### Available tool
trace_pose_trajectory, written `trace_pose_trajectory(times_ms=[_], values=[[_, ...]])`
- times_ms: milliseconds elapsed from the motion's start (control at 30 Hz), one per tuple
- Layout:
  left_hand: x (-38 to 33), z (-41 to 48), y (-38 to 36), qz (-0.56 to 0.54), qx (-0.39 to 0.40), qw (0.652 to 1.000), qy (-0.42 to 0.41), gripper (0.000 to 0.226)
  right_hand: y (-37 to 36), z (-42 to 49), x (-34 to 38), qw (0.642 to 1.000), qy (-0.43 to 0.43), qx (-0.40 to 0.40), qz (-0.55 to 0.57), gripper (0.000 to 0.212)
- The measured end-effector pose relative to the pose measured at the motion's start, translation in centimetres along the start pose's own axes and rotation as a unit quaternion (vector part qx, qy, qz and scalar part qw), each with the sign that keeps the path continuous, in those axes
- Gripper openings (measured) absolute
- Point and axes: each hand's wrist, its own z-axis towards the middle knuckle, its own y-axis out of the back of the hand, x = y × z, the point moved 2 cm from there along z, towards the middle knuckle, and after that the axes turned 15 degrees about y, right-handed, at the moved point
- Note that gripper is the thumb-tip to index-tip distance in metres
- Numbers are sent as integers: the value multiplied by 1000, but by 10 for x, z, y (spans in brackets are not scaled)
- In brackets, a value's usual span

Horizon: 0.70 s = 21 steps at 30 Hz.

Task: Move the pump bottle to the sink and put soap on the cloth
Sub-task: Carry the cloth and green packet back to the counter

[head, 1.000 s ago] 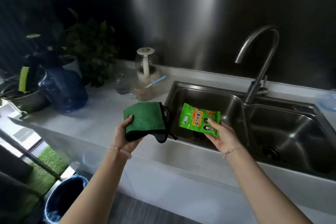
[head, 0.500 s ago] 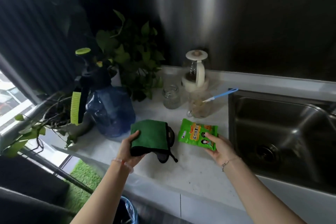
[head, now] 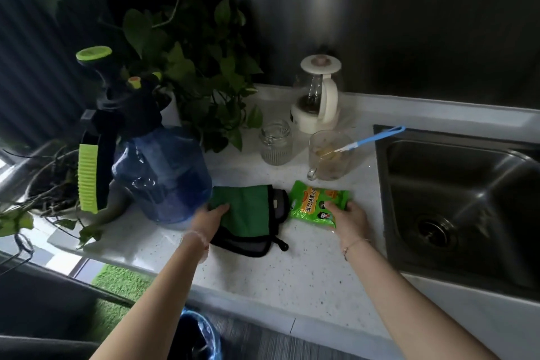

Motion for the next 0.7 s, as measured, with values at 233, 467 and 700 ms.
trace_pose_trajectory(times_ms=[233, 467, 700], values=[[-15, -6, -8, 248, -136, 955, -91, 45, 1, 1, -1, 992, 32, -25, -118, 15], [-17, -13, -10, 260, -162, 945, -114, 43, 7, 5, -2, 990, 30, -8, -139, 29], [-15, -16, -6, 220, -149, 960, -92, 50, 21, 9, -1, 993, 22, 11, -119, 7]])
